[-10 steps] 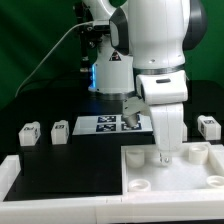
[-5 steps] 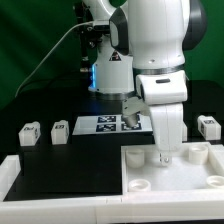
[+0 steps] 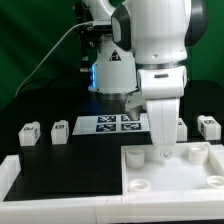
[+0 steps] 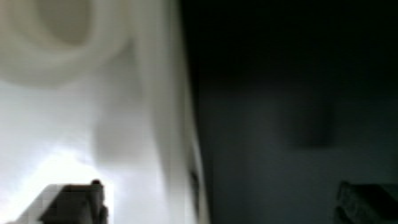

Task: Assemble one leg

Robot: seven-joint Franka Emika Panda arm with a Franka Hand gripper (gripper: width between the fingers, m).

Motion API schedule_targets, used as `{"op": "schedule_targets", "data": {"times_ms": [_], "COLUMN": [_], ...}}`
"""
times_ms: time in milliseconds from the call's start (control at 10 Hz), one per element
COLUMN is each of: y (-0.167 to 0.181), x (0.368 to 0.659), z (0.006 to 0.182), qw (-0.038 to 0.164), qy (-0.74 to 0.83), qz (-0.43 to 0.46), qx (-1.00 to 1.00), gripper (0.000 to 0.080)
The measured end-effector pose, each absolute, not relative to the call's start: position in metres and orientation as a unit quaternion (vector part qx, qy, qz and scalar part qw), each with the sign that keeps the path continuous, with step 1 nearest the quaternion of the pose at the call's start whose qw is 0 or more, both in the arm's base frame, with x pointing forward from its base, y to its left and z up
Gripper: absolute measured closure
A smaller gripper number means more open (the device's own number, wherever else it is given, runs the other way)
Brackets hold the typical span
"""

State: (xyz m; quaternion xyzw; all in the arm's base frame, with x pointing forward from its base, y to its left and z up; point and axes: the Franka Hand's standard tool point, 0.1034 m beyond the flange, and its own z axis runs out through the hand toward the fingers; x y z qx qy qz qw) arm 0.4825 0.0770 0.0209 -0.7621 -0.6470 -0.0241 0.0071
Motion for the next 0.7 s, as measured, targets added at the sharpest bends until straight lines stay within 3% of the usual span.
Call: {"op": "schedule_targets", "data": {"times_ms": [300, 700], "y": [0.127, 0.145], "x": [0.477, 0.473], "z": [0.041, 0.038], "qw": [0.011, 0.028], "qy": [-0.464, -0.284], "qz": [-0.036, -0.036], "qx": [-0.885, -0.958], "gripper": [0.0151, 0.0151]}}
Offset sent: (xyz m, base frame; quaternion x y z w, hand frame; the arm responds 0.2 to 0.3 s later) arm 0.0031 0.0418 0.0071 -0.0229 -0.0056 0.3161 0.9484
